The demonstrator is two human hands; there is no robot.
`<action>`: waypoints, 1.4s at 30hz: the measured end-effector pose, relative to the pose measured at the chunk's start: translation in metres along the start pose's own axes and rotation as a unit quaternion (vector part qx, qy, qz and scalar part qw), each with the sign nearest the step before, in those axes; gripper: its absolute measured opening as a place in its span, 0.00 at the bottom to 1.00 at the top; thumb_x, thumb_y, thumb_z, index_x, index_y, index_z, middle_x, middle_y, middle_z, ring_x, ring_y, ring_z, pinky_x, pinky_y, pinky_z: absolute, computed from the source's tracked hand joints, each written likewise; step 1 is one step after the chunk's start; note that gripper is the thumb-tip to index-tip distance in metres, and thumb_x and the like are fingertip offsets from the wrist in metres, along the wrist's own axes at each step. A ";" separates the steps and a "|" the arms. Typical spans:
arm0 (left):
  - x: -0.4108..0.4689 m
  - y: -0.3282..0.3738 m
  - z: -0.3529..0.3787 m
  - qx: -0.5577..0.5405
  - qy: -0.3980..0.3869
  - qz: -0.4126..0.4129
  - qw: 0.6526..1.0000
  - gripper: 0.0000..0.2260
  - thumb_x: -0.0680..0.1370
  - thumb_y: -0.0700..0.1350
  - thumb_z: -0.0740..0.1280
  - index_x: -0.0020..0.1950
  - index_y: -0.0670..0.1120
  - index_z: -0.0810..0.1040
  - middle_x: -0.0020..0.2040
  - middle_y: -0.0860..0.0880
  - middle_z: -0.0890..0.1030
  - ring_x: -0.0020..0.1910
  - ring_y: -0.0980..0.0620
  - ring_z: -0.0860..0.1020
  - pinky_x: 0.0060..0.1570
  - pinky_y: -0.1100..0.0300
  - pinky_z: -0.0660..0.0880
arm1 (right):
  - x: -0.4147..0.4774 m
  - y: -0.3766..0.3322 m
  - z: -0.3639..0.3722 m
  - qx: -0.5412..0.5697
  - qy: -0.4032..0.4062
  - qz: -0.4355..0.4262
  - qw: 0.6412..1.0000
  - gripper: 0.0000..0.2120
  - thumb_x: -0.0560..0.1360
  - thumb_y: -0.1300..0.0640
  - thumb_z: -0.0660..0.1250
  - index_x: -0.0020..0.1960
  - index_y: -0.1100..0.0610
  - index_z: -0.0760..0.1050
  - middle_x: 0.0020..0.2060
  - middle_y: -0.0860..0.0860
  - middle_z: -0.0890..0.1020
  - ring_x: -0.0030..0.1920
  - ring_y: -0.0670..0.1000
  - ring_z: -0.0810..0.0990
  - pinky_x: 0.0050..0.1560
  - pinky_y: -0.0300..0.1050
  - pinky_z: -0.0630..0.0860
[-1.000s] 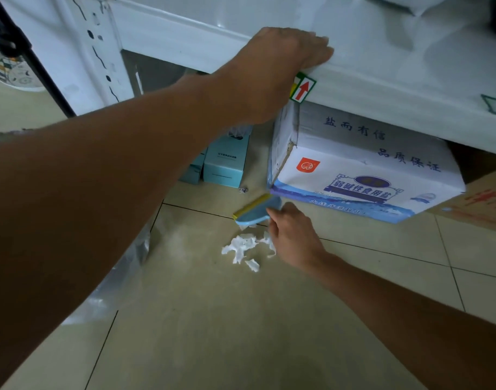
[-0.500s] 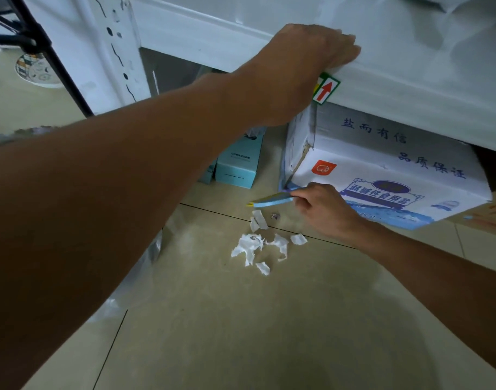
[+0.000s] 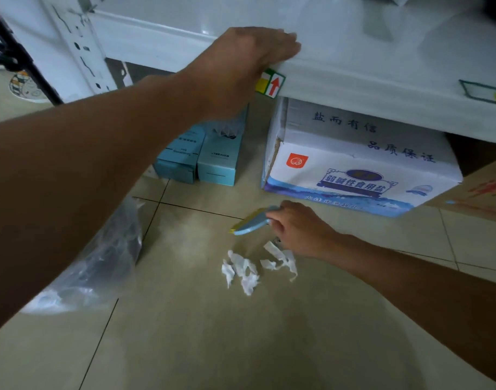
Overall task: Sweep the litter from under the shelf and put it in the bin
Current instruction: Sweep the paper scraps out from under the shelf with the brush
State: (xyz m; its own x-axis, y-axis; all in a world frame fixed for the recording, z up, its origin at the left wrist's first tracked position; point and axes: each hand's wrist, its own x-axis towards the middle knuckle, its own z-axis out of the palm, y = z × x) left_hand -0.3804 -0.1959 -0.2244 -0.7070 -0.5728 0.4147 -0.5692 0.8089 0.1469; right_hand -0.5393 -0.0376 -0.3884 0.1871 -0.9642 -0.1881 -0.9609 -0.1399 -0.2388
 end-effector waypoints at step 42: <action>0.196 0.317 0.120 0.002 -0.109 0.244 0.964 0.20 0.85 0.46 0.55 0.77 0.44 0.67 0.77 0.47 0.69 0.76 0.48 0.66 0.75 0.49 0.63 | -0.170 0.335 -0.043 0.430 0.317 0.432 0.727 0.16 0.77 0.57 0.58 0.46 0.65 0.81 0.44 0.65 0.83 0.44 0.67 0.83 0.50 0.62 0.80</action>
State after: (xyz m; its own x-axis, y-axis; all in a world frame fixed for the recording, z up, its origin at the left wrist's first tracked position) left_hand -0.7491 -0.0677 -0.2041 -0.9622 -0.1388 0.2343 -0.1476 0.9888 -0.0205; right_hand -0.9018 0.0694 -0.3952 -0.8040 -0.5564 -0.2097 -0.1307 0.5093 -0.8506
